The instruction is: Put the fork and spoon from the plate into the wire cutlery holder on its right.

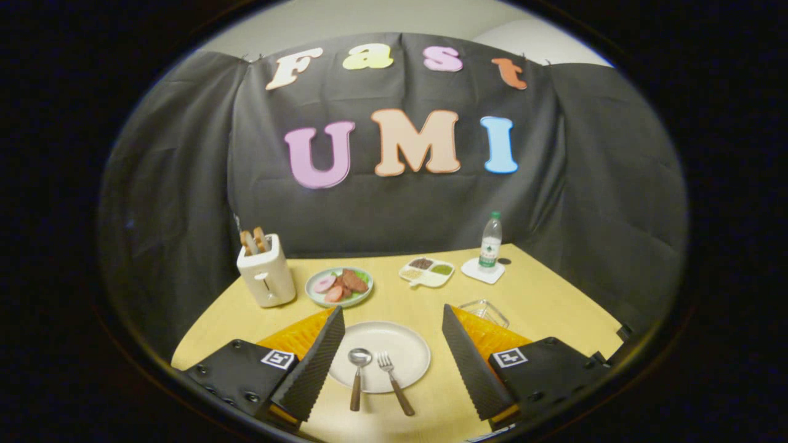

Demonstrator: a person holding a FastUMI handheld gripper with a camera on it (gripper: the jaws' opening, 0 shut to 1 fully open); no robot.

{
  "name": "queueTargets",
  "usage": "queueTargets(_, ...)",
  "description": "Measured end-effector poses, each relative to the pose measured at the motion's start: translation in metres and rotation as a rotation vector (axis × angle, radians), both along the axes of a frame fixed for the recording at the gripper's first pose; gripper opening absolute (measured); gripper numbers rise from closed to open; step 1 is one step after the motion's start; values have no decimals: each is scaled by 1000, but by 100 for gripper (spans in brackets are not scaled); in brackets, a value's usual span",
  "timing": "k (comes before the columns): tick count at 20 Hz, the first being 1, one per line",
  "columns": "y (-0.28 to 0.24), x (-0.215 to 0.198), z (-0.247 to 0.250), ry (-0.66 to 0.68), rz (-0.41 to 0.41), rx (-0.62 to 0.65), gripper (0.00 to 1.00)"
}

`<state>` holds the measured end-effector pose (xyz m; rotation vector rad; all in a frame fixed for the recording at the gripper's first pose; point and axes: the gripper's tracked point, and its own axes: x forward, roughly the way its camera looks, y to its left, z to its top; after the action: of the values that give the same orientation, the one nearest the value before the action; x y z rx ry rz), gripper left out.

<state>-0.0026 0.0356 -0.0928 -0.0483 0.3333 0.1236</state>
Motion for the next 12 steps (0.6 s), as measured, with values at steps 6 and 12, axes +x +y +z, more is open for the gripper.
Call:
queueTargets(6, 2, 3, -60, 236, 99, 6, 100)
queueTargets(12, -13, 4, -120, 479, 139, -35, 99)
